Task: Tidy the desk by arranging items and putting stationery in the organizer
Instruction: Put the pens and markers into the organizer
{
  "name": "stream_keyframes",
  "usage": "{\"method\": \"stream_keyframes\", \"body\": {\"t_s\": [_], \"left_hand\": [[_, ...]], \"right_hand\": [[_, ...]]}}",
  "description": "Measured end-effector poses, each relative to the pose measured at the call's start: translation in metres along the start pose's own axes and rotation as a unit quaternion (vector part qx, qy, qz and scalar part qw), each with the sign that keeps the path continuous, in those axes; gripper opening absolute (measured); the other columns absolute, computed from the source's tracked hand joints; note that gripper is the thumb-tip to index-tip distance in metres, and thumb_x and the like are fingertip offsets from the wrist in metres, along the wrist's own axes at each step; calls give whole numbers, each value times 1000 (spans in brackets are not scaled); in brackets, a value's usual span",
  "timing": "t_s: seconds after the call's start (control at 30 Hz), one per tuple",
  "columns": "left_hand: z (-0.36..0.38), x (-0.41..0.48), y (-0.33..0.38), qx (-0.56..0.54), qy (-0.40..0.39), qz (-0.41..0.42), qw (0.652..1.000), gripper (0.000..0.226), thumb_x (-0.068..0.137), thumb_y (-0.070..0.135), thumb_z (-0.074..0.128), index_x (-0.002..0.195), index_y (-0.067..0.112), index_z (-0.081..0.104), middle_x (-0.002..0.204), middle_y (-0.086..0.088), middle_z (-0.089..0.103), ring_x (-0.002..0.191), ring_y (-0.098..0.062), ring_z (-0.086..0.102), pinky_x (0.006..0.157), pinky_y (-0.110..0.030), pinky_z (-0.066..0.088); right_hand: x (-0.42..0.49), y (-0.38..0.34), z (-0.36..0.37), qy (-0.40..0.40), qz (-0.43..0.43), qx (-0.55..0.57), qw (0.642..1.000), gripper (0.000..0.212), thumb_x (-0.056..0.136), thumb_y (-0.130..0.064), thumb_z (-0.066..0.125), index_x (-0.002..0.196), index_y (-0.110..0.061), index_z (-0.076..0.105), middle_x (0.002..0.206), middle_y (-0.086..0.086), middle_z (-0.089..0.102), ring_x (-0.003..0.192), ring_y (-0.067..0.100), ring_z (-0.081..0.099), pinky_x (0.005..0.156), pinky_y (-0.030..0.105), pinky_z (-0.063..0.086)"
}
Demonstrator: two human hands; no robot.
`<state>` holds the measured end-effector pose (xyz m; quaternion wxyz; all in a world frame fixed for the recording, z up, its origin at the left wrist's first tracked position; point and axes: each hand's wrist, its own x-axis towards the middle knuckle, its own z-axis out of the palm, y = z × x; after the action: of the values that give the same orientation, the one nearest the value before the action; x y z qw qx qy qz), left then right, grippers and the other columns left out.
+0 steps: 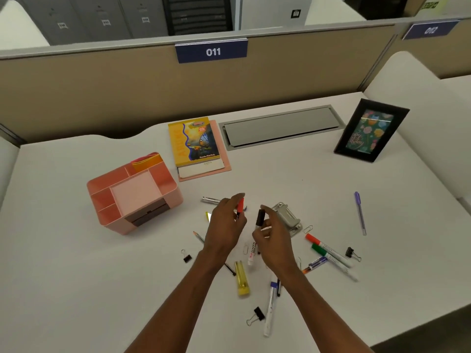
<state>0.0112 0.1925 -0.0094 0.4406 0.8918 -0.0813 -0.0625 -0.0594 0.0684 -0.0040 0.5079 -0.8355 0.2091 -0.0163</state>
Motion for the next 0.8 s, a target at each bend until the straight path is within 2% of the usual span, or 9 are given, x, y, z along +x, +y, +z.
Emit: {"method": "stream_keyframes", "body": {"t_s": [0.1, 0.2, 0.27, 0.37, 0.47, 0.53, 0.67, 0.8], "left_hand": [[-36, -8, 3, -48, 63, -15, 997, 47, 93, 18, 65, 137, 32, 54, 127, 7, 61, 96, -8, 62, 82, -22, 56], [-82, -15, 5, -86, 156, -4, 984, 45, 94, 16, 66, 136, 29, 55, 120, 11, 61, 94, 3, 62, 74, -8, 51], [-114, -18, 4, -93, 225, 4, 970, 40, 94, 16, 65, 133, 24, 58, 118, 9, 62, 94, 8, 60, 74, -4, 49], [-161, -21, -8, -89, 326, 9, 941, 35, 95, 21, 65, 130, 22, 61, 118, 4, 67, 94, -3, 66, 76, -14, 56], [-204, -24, -22, -69, 399, 17, 914, 32, 98, 25, 62, 129, 20, 62, 122, 4, 67, 102, -2, 66, 79, -15, 57], [-229, -26, -32, -68, 441, 14, 895, 31, 98, 24, 60, 128, 17, 63, 122, 2, 69, 105, -10, 68, 81, -18, 58], [-265, -24, -53, -57, 491, 6, 869, 31, 97, 14, 61, 128, 18, 61, 115, 1, 70, 98, -10, 69, 81, -24, 59], [-277, -22, -75, -57, 507, -8, 860, 30, 96, 17, 63, 126, 16, 61, 115, 2, 69, 97, -9, 68, 84, -27, 59]], "right_hand": [[2, -25, 9, 4, -30, 66, 997, 56, 92, -11, 66, 138, -35, 44, 105, -12, 62, 81, 3, 67, 65, 15, 56], [5, -57, 31, -9, -76, 107, 991, 51, 91, -15, 69, 132, -36, 47, 109, -8, 65, 86, 9, 69, 72, 21, 59], [6, -84, 48, -22, -99, 138, 985, 49, 90, -14, 71, 130, -33, 50, 109, -10, 66, 88, 8, 70, 73, 16, 56], [6, -126, 80, -41, -145, 174, 973, 43, 91, -12, 71, 127, -27, 52, 110, -4, 69, 88, 12, 72, 77, 17, 57], [8, -163, 116, -42, -202, 176, 962, 32, 94, -18, 67, 122, -27, 54, 106, -10, 70, 93, 7, 71, 78, 17, 57], [11, -185, 138, -38, -235, 172, 956, 28, 96, -19, 65, 122, -25, 55, 104, -9, 71, 96, 7, 70, 80, 20, 58], [21, -215, 176, -44, -282, 162, 945, 26, 98, -13, 62, 122, -20, 56, 104, -4, 69, 95, 11, 69, 81, 32, 60], [26, -231, 207, -58, -311, 118, 941, 27, 98, -15, 61, 124, -20, 55, 106, -3, 70, 97, 10, 69, 81, 31, 61]]}}
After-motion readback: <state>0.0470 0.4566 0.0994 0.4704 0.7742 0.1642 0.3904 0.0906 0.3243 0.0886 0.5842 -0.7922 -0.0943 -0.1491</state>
